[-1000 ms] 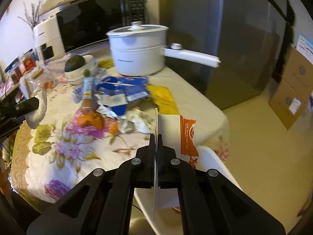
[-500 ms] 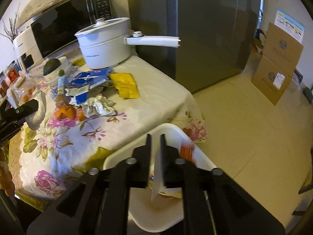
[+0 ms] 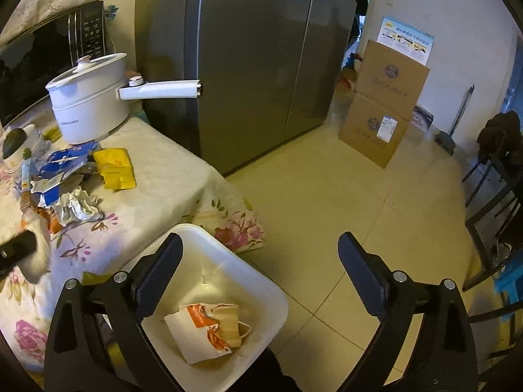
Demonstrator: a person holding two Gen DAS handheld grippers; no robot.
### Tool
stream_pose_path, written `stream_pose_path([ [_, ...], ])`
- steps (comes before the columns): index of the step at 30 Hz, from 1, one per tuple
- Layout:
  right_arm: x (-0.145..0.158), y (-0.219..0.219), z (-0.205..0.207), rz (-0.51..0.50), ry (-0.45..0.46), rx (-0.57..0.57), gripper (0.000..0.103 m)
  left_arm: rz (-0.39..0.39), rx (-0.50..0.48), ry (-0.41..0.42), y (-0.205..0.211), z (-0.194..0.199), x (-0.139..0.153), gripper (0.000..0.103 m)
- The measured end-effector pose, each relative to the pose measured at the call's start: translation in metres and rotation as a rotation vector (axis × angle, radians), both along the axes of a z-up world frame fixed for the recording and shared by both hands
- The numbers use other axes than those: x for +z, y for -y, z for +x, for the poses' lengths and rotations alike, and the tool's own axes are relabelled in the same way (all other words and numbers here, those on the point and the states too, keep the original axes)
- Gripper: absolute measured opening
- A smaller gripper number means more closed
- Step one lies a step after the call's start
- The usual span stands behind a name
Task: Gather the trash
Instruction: 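Open the right tool over the bin while the left tool releases the tissue into it, then reach the left tool to the blue milk carton and grasp it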
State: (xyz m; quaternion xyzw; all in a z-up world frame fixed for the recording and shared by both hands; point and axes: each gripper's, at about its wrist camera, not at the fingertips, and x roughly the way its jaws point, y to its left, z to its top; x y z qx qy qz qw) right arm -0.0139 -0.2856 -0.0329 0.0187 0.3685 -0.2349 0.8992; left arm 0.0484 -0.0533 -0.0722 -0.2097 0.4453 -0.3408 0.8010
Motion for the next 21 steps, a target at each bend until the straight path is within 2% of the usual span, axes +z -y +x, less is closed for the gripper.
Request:
stream_pose_path([
  [6,0.000,-0.001,-0.002,0.005,0.002,0.003,0.093,-0.001,-0.067,-0.050,0.029,0.000,-0.018,0.020],
  [9,0.000,-0.001,-0.001,0.007,-0.005,0.005,0.093,0.024,-0.098,-0.069,0.043,-0.001,-0.026,0.022],
  [13,-0.001,-0.001,0.001,0.024,-0.007,0.008,0.095,0.037,-0.110,-0.100,0.049,-0.002,-0.034,0.036],
  [17,0.000,-0.004,0.002,0.023,-0.007,0.016,0.095,0.016,-0.101,-0.117,0.042,-0.001,-0.036,0.047],
  [21,-0.002,-0.007,0.004,0.023,-0.013,0.026,0.095,0.020,-0.082,-0.115,0.034,0.002,-0.034,0.047],
])
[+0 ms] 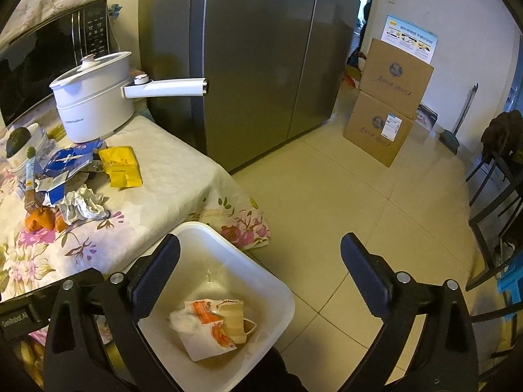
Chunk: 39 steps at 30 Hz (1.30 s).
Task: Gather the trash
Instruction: 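Reach the left tool to the blue milk carton and grasp it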
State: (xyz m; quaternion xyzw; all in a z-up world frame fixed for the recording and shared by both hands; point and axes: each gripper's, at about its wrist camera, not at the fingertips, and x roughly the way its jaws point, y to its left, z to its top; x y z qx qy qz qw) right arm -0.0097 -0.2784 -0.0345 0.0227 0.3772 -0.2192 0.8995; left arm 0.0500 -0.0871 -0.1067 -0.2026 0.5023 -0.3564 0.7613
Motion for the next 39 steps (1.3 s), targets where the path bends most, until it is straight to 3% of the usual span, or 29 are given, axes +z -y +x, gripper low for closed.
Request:
stream_pose_path([
  [5,-0.002,-0.009,0.005,0.009,-0.014,0.025,0.095,0.049,0.077,0.049,-0.019,0.003,0.010,0.052],
  [10,-0.005,-0.027,0.012,0.008,-0.030,0.076,0.095,0.139,0.234,0.105,-0.056,0.022,0.025,0.053],
  [17,-0.012,-0.064,0.021,-0.034,-0.057,0.180,0.096,0.238,0.519,0.125,-0.131,0.085,0.040,0.054],
  [21,-0.015,-0.083,0.026,-0.062,-0.075,0.235,0.096,0.298,0.611,0.083,-0.161,0.133,0.034,0.054],
  [27,-0.019,-0.100,0.037,-0.073,-0.097,0.284,0.096,0.351,0.646,-0.020,-0.169,0.185,0.006,0.054],
  [33,-0.021,-0.113,0.045,-0.088,-0.111,0.326,0.096,0.369,0.664,-0.102,-0.172,0.198,-0.021,0.050],
  [35,-0.022,-0.115,0.048,-0.082,-0.114,0.330,0.096,0.365,0.655,-0.099,-0.176,0.196,-0.025,0.035],
  [39,-0.024,-0.120,0.052,-0.063,-0.115,0.345,0.096,0.313,0.648,-0.053,-0.189,0.182,-0.018,0.032],
])
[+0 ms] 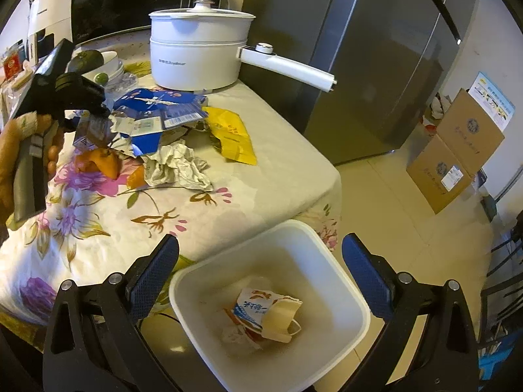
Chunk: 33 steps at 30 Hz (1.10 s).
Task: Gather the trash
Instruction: 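Reach the left tool to the blue milk carton and grasp it, then carry the milk carton to the bin while the right tool grasps a wrapped stick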
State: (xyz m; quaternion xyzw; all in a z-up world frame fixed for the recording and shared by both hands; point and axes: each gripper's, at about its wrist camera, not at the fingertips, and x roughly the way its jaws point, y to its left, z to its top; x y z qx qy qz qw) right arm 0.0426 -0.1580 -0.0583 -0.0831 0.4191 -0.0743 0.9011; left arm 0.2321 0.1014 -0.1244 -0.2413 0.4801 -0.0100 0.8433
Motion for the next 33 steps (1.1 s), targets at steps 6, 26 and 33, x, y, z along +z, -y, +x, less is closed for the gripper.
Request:
stream_pose_path([
  [6,0.009,0.005,0.029,0.230,-0.027,0.010,0.096,-0.080,-0.002,0.166,-0.020,-0.045,0.050,0.030],
  [26,-0.041,0.011,0.175,0.699,-0.151,-0.108,0.065,-0.196,-0.107,0.398,-0.045,-0.129,0.114,0.029],
  [33,-0.047,-0.007,0.188,0.697,-0.161,-0.066,0.026,-0.209,-0.100,0.353,-0.048,-0.121,0.098,0.029],
])
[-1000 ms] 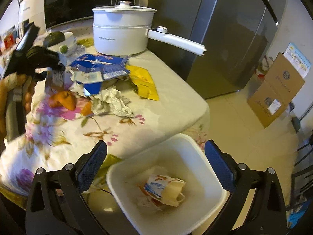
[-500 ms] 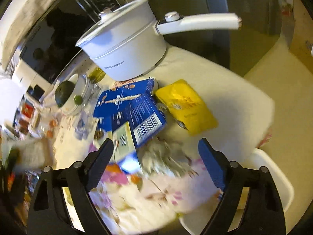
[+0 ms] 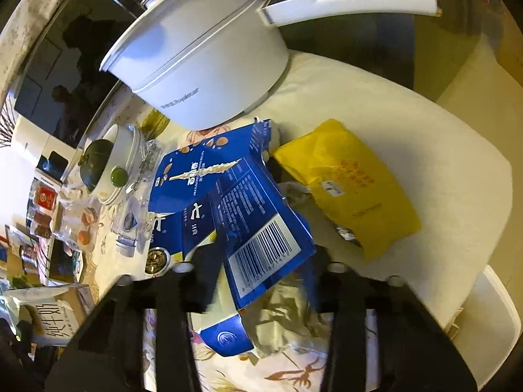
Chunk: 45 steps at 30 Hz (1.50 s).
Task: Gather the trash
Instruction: 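Carry the milk carton to the bin while the right tool grasps a wrapped stick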
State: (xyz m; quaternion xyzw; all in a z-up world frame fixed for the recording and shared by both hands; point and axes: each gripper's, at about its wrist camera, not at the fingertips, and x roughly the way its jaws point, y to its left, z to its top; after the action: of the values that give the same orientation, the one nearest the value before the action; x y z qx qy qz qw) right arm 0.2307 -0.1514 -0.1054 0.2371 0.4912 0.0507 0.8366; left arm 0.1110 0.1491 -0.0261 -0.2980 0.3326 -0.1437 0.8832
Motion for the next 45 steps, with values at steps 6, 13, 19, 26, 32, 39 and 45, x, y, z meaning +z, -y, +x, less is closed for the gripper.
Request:
stream_pose_path([
  [6,0.030,-0.014,-0.014,-0.048,0.128,0.037,0.001,0.009,0.013,-0.003,-0.002,-0.001,-0.001,0.029],
  [13,0.078,-0.020,-0.046,-0.158,0.292,0.046,0.000,0.002,0.007,0.042,0.002,-0.010,0.012,0.029],
  [19,0.115,-0.002,-0.083,-0.212,0.402,0.019,0.000,-0.006,-0.023,0.081,0.016,-0.018,0.025,0.029],
  [26,0.138,0.019,-0.127,-0.261,0.477,0.004,0.000,-0.016,-0.073,0.130,0.039,-0.031,0.041,0.029],
  [32,0.146,0.043,-0.152,-0.301,0.514,-0.036,0.000,-0.014,-0.130,0.155,0.064,-0.041,0.049,0.029],
  [39,0.147,0.068,-0.172,-0.355,0.498,-0.090,0.000,-0.007,-0.198,0.152,0.094,-0.048,0.045,0.029],
  [45,0.138,0.073,-0.203,-0.451,0.466,-0.093,0.000,-0.002,-0.267,0.116,0.122,-0.051,0.032,0.029],
])
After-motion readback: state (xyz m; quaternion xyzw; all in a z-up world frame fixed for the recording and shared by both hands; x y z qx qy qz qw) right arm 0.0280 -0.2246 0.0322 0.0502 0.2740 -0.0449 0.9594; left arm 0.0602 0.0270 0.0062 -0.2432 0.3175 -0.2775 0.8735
